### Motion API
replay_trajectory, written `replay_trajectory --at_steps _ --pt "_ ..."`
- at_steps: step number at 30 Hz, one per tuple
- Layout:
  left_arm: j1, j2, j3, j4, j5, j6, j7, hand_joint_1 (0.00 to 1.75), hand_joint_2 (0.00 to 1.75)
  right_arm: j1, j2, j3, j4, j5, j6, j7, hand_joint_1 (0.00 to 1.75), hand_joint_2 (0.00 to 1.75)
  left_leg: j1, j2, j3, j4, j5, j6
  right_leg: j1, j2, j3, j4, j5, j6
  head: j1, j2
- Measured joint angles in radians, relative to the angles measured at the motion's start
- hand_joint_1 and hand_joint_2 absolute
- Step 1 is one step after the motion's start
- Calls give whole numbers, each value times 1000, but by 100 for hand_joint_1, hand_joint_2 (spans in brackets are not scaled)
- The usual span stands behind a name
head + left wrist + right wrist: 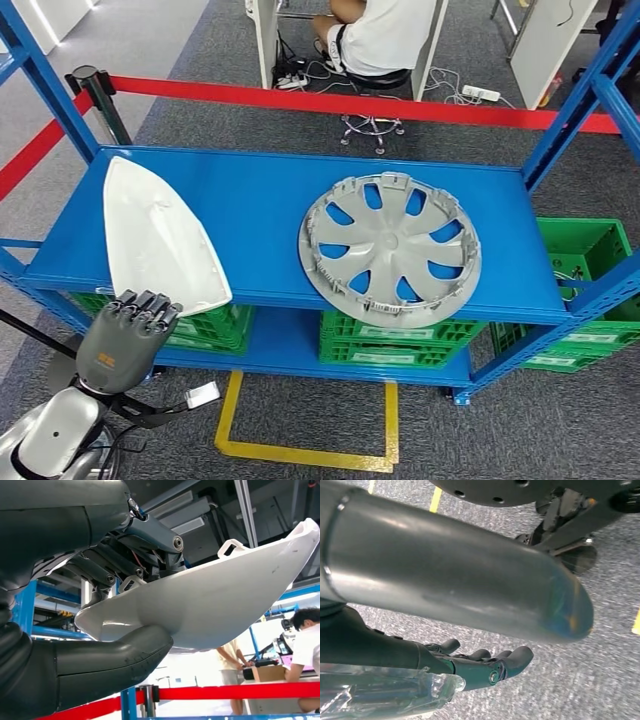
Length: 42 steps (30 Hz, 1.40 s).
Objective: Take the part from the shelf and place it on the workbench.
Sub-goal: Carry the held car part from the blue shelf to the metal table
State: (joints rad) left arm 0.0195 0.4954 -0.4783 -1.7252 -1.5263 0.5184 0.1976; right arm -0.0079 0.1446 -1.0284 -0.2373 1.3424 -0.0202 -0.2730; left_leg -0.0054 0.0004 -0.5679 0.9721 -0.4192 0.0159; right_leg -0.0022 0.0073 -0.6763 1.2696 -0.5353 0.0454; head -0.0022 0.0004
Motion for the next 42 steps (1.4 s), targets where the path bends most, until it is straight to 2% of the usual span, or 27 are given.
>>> replay_trajectory --at_steps 1,3,5,7,8,10,12,13,14,15,16,18,20,22,23,25,27,28,29,30,32,34,35,37,39,40,42 --pt "0 -1 0 0 0 0 0 150 175 0 -1 0 0 0 0 0 0 0 -2 0 -7 0 6 0 5 0 50 -65 26 -9 0 0" --pt "0 -2 0 1 0 0 0 150 175 -4 -4 0 0 0 1 -1 0 0 -6 0 -17 0 19 -4 12 1 147 -210 43 -28 -1 0" --pt "0 -4 0 1 0 -1 0 150 175 -7 -6 0 0 0 2 -3 0 0 -4 1 -26 0 33 -13 18 2 183 -277 36 -36 -2 0" --pt "1 -6 1 1 0 -2 -1 150 175 -6 -6 0 0 0 5 -4 0 0 -2 0 -33 -1 44 -24 18 1 177 -287 51 -39 -1 0" --pt "3 -6 1 1 0 -2 -2 150 175 -5 -6 0 1 0 6 -4 0 0 -2 -2 -39 4 34 -30 15 -1 171 -292 61 -43 -2 0" --pt "5 -6 3 1 0 -2 -4 150 175 -6 -6 -1 2 -1 7 -5 0 0 1 -3 -65 67 -36 -42 8 -4 155 -299 83 -51 -6 0" --pt "7 -8 5 1 0 -3 -10 150 175 -7 -7 -2 2 -3 9 -6 0 0 8 -3 -98 193 -125 -55 7 -5 130 -298 103 -52 -9 0" --pt "9 -9 6 2 0 -3 -13 150 175 -7 -7 -3 2 -4 10 -6 0 0 12 -2 -106 247 -145 -60 6 -6 116 -297 112 -51 -10 0" --pt "11 -10 7 2 0 -3 -16 150 175 -7 -7 -4 2 -6 11 -6 0 0 14 -2 -103 275 -140 -64 5 -7 102 -294 122 -49 -9 0" --pt "12 -11 9 2 0 -3 -19 150 175 -7 -7 -5 2 -7 12 -6 0 0 17 -2 -85 270 -115 -68 4 -8 87 -291 131 -47 -9 0" --pt "13 -12 11 2 0 -2 -21 150 175 -7 -7 -5 2 -8 13 -6 0 0 20 -2 -51 233 -84 -71 1 -8 72 -286 140 -43 -9 0" --pt "12 -15 15 2 0 -2 -25 150 175 -8 -7 -7 1 -11 15 -7 0 0 24 -4 48 99 -60 -77 -2 -7 45 -275 156 -31 -11 0" --pt "11 -18 19 2 0 -3 -28 150 175 -9 -8 -12 1 -17 20 -14 0 0 23 -7 108 -3 -81 -66 -1 -6 30 -270 174 -18 -12 0" --pt "13 -24 23 3 0 -4 -35 150 175 -7 -8 -18 1 -22 30 -23 0 0 18 -7 105 -23 -85 -43 -3 -5 22 -275 189 -6 -12 0" --pt "15 -28 24 4 0 -5 -41 150 175 -4 -8 -20 1 -23 34 -27 0 0 18 -6 98 -22 -78 -33 -6 -5 17 -272 183 -1 -12 0" --pt "19 -39 30 6 0 -7 -53 150 175 0 -8 -23 1 -22 39 -35 0 0 18 -3 85 -22 -63 -15 -9 -6 -7 -215 119 8 -9 0" --pt "23 -49 36 7 0 -8 -59 150 175 0 -8 -23 2 -19 38 -42 0 0 15 -3 69 -22 -47 -8 -8 -6 -45 -87 25 12 -6 0" --pt "26 -53 40 7 0 -7 -61 150 175 -2 -8 -23 2 -16 34 -44 0 0 12 -6 59 -21 -39 -8 -8 -6 -58 -24 0 12 -5 0" --pt "31 -57 43 7 0 -7 -63 150 175 -2 -8 -23 2 -11 28 -45 0 0 10 -9 50 -21 -32 -8 -7 -5 -59 13 -3 11 -5 0" --pt "35 -59 47 7 0 -7 -64 150 175 -2 -8 -23 2 -6 20 -45 0 0 9 -14 42 -20 -25 -10 -6 -4 -43 15 13 7 -5 0" --pt "40 -62 54 7 0 -7 -65 150 175 -1 -8 -23 2 3 8 -44 0 0 8 -27 28 -19 -13 -14 -5 13 45 -91 57 -4 -5 0" --pt "41 -65 61 7 0 -8 -65 150 175 -2 -8 -22 2 9 2 -43 0 0 7 -42 18 -17 -3 -21 -5 46 144 -229 62 -14 -6 0" --pt "41 -66 64 7 0 -8 -65 150 175 -3 -8 -22 2 12 0 -42 0 0 7 -50 13 -15 3 -26 -5 56 170 -268 53 -16 -6 0" --pt "45 -68 71 7 1 -11 -66 150 175 -4 -7 -21 2 15 -3 -40 0 0 9 -67 4 -14 13 -39 -4 45 178 -286 47 -20 -6 0" --pt "49 -70 76 7 2 -15 -68 150 175 -3 -7 -20 2 18 -5 -37 0 0 10 -58 -11 6 -2 -50 -7 23 173 -289 54 -32 -9 0" --pt "50 -71 78 7 4 -17 -69 150 175 -3 -6 -20 2 19 -7 -37 0 0 11 -45 -28 42 -30 -55 -8 12 170 -291 58 -38 -11 0" --pt "51 -75 80 7 7 -24 -73 150 175 -3 -6 -20 2 23 -10 -36 0 0 14 -18 -83 172 -107 -66 -8 -11 161 -291 64 -45 -16 0"
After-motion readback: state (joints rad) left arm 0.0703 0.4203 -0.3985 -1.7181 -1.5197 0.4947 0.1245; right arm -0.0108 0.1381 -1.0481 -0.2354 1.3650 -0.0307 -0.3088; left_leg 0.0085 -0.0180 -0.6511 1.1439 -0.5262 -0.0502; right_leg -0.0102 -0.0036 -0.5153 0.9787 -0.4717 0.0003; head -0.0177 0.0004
